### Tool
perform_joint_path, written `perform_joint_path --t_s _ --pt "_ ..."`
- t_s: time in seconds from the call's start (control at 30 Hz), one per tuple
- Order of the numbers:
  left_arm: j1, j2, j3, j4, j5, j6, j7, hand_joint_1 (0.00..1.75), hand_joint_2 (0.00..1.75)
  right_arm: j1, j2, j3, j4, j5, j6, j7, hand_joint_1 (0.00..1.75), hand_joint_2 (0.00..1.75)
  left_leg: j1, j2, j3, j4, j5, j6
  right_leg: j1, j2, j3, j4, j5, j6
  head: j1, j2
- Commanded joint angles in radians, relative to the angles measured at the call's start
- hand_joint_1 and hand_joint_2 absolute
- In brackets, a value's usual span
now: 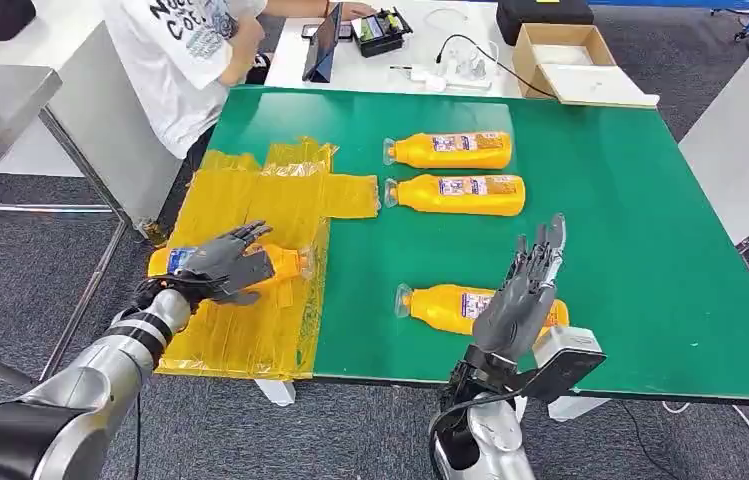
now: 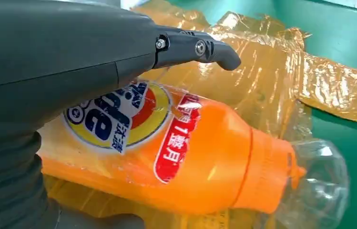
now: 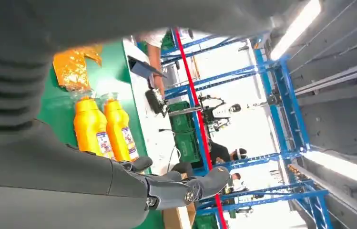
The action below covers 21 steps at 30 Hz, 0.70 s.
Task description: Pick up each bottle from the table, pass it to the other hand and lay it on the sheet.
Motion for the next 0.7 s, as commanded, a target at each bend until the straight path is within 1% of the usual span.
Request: perform_joint_path --t_s 0.03,0.17,0.23,0.27,0.3,0.4,0.5,0.7 --pt "-0.008 -0.053 0.159 0.005 0.179 0.041 -0.058 0.00 0.00 -0.029 -0.016 -0.036 0.077 0.004 0.009 -0.001 0.00 1.75 0.000 0.002 0.003 -0.002 0.000 0.002 0.000 0.000 0.003 -0.002 0.000 -0.001 0.000 0.000" --pt "-0.010 -0.059 0.158 0.002 0.180 0.044 -0.054 0.00 0.00 -0.027 -0.016 -0.035 0.076 0.004 0.009 -0.001 0.00 1.75 0.000 0.001 0.002 -0.001 0.000 0.002 0.001 -0.001 0.002 -0.001 0.000 -0.001 0.000 0.000" --pt "-0.009 -0.057 0.157 0.003 0.180 0.044 -0.055 0.00 0.00 -0.027 -0.015 -0.035 0.076 0.004 0.009 -0.001 0.00 1.75 -0.001 0.002 0.003 -0.002 0.000 0.002 0.000 0.000 0.003 -0.002 0.000 -0.002 0.000 0.000" --pt "0.002 -0.072 0.215 -0.024 0.244 0.095 -0.082 0.00 0.00 -0.028 -0.025 -0.022 0.081 0.023 0.007 0.000 0.00 1.75 0.000 0.002 0.001 -0.001 0.000 0.002 0.000 0.000 0.001 -0.001 0.000 -0.001 0.000 0.000" --pt "0.013 -0.094 0.263 -0.056 0.316 0.159 -0.134 0.00 0.00 -0.028 -0.037 0.001 0.092 0.052 0.005 0.005 0.00 1.75 0.000 0.003 0.003 -0.002 0.000 0.002 0.000 0.000 0.002 -0.002 0.000 -0.002 0.000 0.000" --pt "0.039 -0.137 0.305 -0.158 0.410 0.364 -0.245 0.00 0.00 -0.029 -0.052 0.060 0.115 0.146 -0.001 0.002 0.00 1.75 0.000 0.002 0.003 -0.003 0.000 0.003 0.001 -0.001 0.003 -0.002 0.000 -0.002 0.000 0.000" --pt "0.054 -0.163 0.345 -0.230 0.522 0.410 -0.325 0.00 0.00 -0.033 -0.054 0.091 0.145 0.183 -0.001 0.010 0.00 1.75 0.000 0.001 0.001 -0.001 0.000 0.002 0.001 -0.001 0.001 -0.001 0.000 -0.001 0.000 0.000" --pt "0.054 -0.163 0.341 -0.233 0.525 0.408 -0.325 0.00 0.00 -0.036 -0.054 0.091 0.149 0.183 -0.001 0.010 0.00 1.75 -0.001 0.003 0.002 -0.002 0.000 0.003 0.000 0.000 0.002 -0.002 0.001 -0.002 0.000 0.000"
